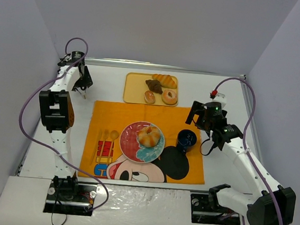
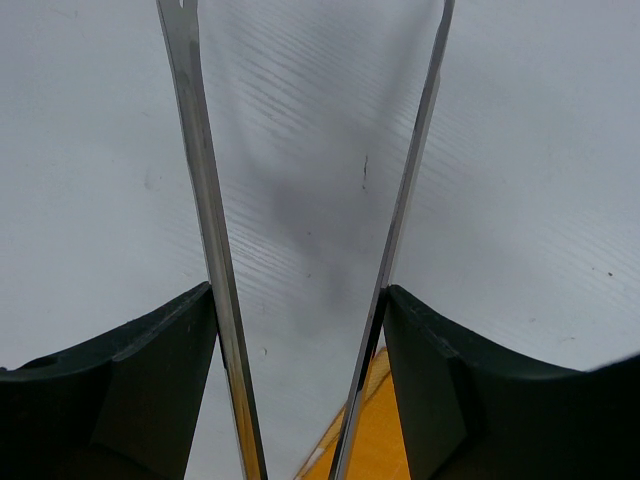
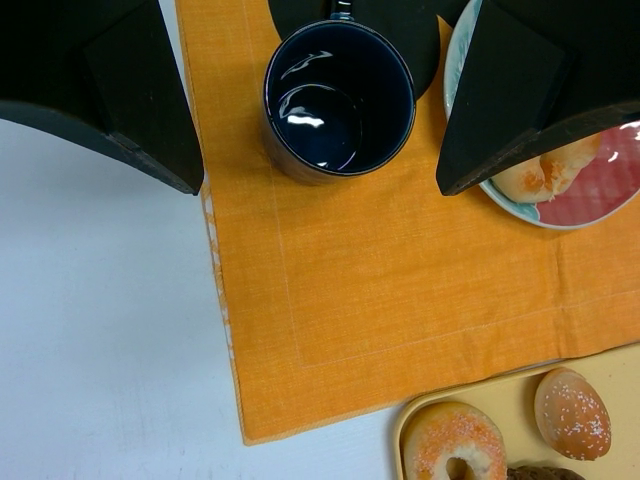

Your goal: Place the bread

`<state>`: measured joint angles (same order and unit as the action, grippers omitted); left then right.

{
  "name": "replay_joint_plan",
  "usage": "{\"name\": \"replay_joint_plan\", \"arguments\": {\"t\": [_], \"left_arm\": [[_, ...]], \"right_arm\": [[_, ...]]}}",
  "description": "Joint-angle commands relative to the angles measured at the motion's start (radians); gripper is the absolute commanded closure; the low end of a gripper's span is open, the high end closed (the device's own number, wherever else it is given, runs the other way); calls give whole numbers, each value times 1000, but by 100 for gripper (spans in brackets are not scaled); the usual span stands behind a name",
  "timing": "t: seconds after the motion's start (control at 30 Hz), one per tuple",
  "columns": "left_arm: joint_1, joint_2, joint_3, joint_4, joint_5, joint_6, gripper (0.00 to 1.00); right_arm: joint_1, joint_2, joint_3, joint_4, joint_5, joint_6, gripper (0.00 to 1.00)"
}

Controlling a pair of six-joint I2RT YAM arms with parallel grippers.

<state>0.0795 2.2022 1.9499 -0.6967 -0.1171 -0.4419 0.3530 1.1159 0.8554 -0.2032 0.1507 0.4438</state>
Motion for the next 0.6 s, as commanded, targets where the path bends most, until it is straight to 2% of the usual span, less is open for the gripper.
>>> {"name": "replay_joint_plan", "arguments": {"t": [0.0,0.27,0.57], "left_arm": [[12,-26,37,45,17,-23,39],[12,-12,13,40,36,-26,39],[12,-19,-34,42,33,-24,30]], "right_arm": [[-5,23,-6,60,-8,-7,0],[-6,27,-7,67,-17,-7,0],[-6,25,-14,73,-30,-7,0]]}}
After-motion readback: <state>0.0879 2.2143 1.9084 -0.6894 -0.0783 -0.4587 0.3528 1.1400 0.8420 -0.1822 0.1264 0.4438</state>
